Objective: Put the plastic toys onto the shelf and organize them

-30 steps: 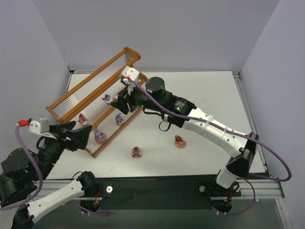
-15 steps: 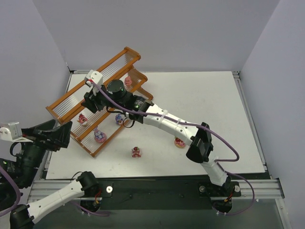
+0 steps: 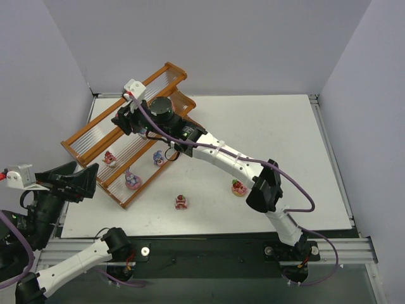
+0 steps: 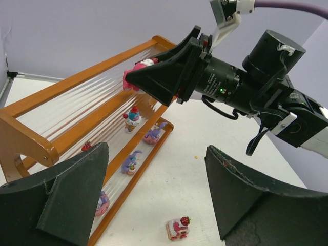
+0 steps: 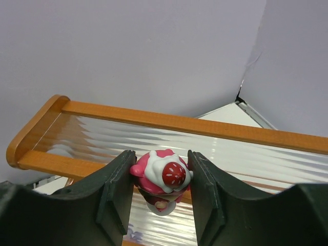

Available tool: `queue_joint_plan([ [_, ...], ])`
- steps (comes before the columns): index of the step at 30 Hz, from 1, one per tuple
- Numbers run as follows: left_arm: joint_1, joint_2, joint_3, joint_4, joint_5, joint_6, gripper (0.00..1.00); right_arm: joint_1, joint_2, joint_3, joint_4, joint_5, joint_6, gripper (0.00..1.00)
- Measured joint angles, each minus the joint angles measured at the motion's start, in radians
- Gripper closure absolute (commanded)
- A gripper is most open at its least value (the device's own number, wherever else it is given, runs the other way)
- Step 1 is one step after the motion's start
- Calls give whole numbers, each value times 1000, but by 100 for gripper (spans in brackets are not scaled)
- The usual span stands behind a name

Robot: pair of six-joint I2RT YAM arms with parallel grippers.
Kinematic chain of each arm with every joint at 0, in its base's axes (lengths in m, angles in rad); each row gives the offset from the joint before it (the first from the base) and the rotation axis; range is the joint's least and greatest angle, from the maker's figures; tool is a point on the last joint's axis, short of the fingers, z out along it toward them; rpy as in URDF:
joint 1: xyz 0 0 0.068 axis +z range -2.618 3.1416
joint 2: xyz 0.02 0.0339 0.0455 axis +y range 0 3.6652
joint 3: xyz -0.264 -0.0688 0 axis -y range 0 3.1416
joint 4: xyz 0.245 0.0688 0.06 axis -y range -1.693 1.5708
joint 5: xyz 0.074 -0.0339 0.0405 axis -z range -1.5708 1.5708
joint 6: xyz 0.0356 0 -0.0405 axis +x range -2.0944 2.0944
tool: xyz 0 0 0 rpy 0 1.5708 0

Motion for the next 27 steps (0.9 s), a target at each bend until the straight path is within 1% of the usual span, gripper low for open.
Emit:
queue_joint_plan([
  [6, 0, -5, -22, 0, 0, -1, 14, -29, 31, 60, 19, 1, 3, 100],
  [15, 0, -6, -51, 2, 0, -1, 14, -65, 36, 60, 19, -5, 24, 100],
  [27, 0, -9, -80, 6, 0, -6, 14, -92, 105, 64, 69, -14, 48, 100],
])
